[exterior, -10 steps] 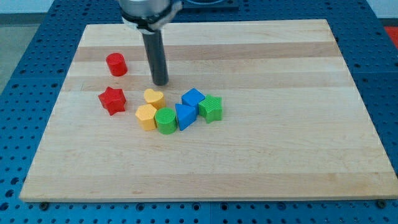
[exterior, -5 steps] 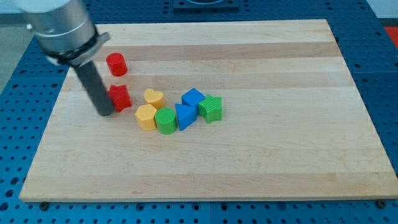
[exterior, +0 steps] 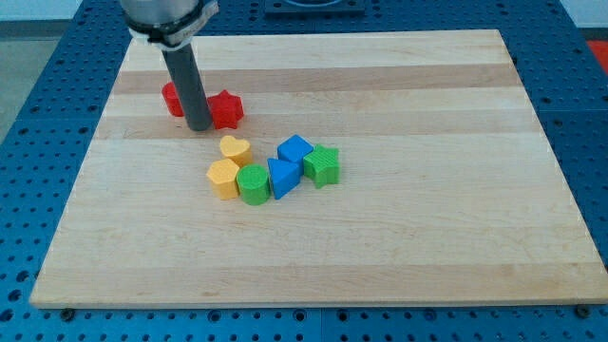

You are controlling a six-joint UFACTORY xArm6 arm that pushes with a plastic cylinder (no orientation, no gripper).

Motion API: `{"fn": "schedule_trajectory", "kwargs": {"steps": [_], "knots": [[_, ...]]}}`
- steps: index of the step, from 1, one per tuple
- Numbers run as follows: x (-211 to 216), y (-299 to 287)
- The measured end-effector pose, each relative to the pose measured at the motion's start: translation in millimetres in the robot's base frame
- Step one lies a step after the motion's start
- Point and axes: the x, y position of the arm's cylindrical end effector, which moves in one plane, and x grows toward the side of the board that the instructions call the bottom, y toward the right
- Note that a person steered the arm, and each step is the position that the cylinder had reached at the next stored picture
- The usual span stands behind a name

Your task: Move the red star to the right side of the red circle

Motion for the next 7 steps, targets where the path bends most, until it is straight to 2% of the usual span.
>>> {"fn": "schedule_trajectory", "kwargs": {"steps": [1, 2, 3, 4, 5, 6, 7], "knots": [[17, 19], [13, 48], [-14, 39], [-23, 20], [-18, 27], [-16, 74], [-36, 91]]}}
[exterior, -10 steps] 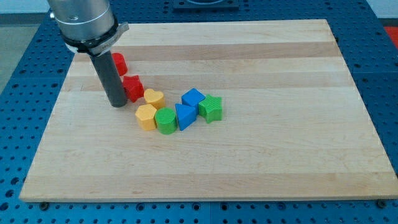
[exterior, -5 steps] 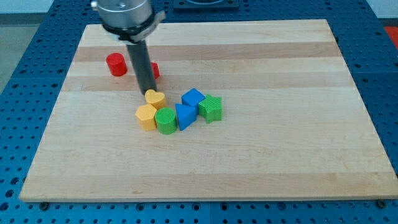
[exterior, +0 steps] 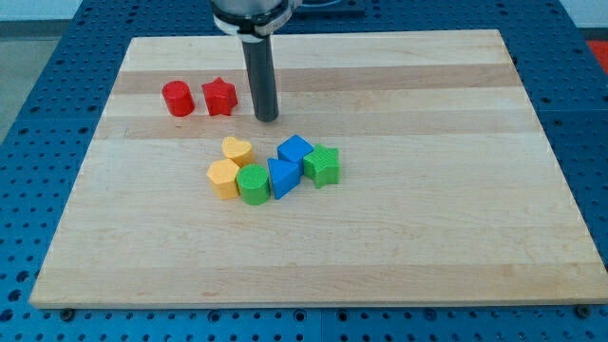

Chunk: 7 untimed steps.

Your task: Move the red star to the right side of the red circle

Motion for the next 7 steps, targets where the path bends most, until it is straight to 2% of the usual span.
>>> {"fn": "schedule_trajectory", "kwargs": {"steps": [1, 3, 4, 5, 6, 7], "knots": [[-20, -18], [-24, -72], [-22, -29], [-12, 55], [13, 141], [65, 185]]}}
